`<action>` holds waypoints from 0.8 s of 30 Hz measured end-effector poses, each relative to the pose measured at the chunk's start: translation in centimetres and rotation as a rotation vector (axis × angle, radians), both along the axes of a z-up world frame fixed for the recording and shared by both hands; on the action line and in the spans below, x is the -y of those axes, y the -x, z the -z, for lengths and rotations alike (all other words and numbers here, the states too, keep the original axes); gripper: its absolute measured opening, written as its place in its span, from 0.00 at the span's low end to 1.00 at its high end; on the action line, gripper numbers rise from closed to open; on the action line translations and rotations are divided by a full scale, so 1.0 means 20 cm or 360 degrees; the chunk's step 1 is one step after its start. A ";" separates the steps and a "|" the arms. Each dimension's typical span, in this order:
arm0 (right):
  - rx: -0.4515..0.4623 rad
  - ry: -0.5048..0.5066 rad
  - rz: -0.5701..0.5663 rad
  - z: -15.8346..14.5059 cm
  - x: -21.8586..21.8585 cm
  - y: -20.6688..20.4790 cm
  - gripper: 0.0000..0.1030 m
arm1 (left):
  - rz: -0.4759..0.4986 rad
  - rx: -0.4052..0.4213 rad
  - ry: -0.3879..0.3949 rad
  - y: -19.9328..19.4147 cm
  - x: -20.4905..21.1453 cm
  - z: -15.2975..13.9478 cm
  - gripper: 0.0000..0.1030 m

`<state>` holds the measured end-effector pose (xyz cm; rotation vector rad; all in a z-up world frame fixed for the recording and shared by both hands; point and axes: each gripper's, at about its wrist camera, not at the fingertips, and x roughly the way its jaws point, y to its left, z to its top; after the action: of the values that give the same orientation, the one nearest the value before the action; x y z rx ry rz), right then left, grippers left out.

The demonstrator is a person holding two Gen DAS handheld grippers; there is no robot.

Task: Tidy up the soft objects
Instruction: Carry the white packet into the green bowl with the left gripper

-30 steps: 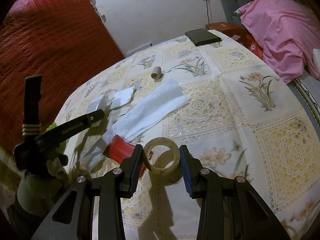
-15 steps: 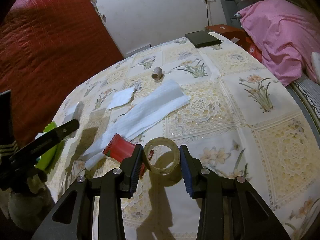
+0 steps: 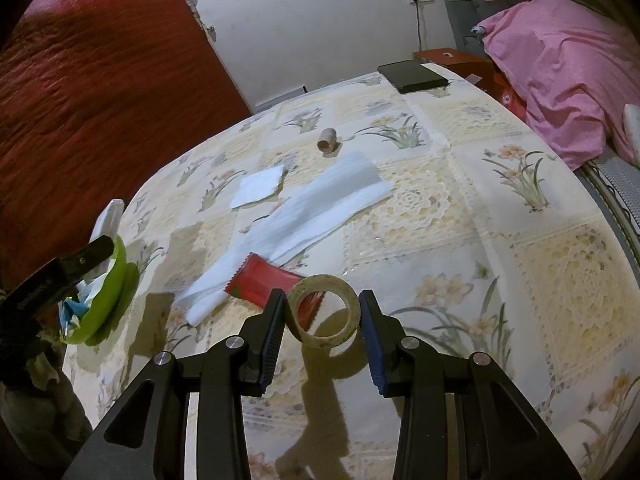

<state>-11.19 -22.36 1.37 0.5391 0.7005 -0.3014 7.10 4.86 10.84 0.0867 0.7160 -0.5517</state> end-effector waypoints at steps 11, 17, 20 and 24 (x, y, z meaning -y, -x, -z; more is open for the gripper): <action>0.0017 0.0006 -0.0057 -0.04 -0.11 -0.02 0.37 | -0.0161 0.0094 0.0009 -0.02 -0.22 -0.05 0.49; 0.0019 0.0015 -0.0088 -0.06 -0.16 -0.04 0.37 | -0.0255 0.0109 0.0007 -0.06 -0.34 -0.04 0.49; 0.0015 0.0019 -0.0101 -0.06 -0.18 -0.05 0.37 | -0.0301 0.0095 0.0002 -0.09 -0.40 -0.02 0.49; 0.0005 0.0029 -0.0121 -0.07 -0.22 -0.06 0.37 | -0.0356 0.0068 -0.0007 -0.14 -0.47 0.02 0.49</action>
<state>-10.07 -17.97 2.69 0.4942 0.7129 -0.2360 9.95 14.16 10.47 0.0218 0.6754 -0.3332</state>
